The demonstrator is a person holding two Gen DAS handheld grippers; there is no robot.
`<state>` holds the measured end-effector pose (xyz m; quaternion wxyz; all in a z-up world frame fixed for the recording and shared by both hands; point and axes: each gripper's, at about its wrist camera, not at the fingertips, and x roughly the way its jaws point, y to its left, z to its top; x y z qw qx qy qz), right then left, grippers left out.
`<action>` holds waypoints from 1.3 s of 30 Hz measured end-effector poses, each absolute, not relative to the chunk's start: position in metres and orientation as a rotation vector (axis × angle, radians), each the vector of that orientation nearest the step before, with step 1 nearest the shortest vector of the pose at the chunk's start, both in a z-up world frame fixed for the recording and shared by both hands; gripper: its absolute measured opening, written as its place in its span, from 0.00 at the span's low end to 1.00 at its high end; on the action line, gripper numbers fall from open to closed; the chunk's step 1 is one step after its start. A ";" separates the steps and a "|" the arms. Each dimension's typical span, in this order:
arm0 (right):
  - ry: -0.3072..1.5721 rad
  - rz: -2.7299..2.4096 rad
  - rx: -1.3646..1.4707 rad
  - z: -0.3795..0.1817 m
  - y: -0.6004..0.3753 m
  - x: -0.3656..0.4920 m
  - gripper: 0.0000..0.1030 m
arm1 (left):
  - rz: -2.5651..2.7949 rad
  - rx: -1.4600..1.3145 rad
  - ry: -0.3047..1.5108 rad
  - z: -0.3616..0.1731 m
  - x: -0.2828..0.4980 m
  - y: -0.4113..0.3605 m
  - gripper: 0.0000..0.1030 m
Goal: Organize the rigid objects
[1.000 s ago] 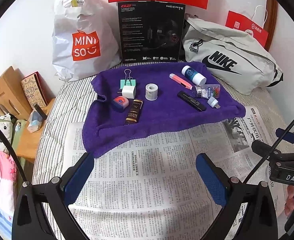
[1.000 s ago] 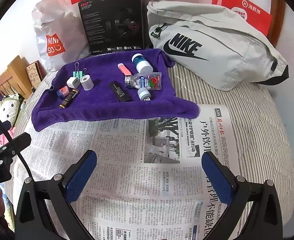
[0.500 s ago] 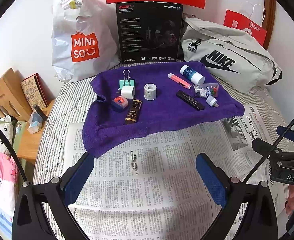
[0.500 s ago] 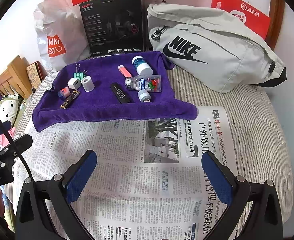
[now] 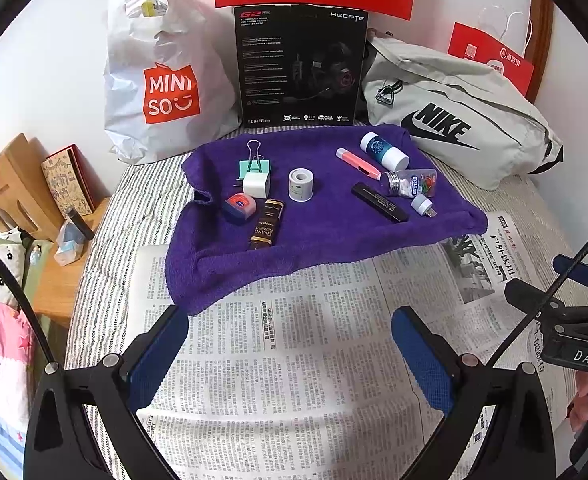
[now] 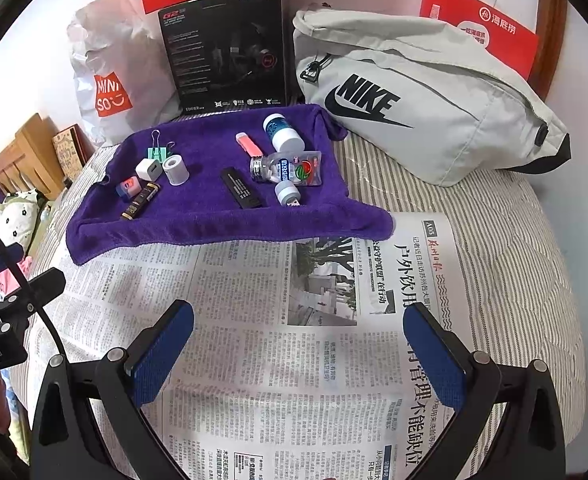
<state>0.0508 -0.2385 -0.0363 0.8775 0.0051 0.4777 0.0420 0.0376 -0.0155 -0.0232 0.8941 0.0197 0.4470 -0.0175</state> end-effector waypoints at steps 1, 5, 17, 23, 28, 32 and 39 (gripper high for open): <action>0.995 0.087 0.009 -0.036 -0.238 0.051 1.00 | -0.035 0.040 0.927 -0.023 0.038 -0.016 1.00; 0.996 0.090 0.007 -0.036 -0.237 0.050 1.00 | -0.034 0.042 0.926 -0.023 0.038 -0.015 1.00; 0.993 0.095 0.000 -0.035 -0.235 0.049 1.00 | -0.036 0.045 0.926 -0.022 0.038 -0.010 1.00; 0.993 0.095 0.002 -0.035 -0.235 0.049 1.00 | -0.036 0.047 0.926 -0.022 0.038 -0.010 1.00; 0.992 0.095 0.003 -0.034 -0.235 0.049 1.00 | -0.036 0.047 0.926 -0.022 0.038 -0.010 1.00; 0.991 0.096 0.002 -0.034 -0.235 0.048 1.00 | -0.036 0.047 0.926 -0.022 0.038 -0.010 1.00; 0.990 0.097 0.001 -0.034 -0.234 0.047 1.00 | -0.036 0.047 0.926 -0.022 0.038 -0.008 1.00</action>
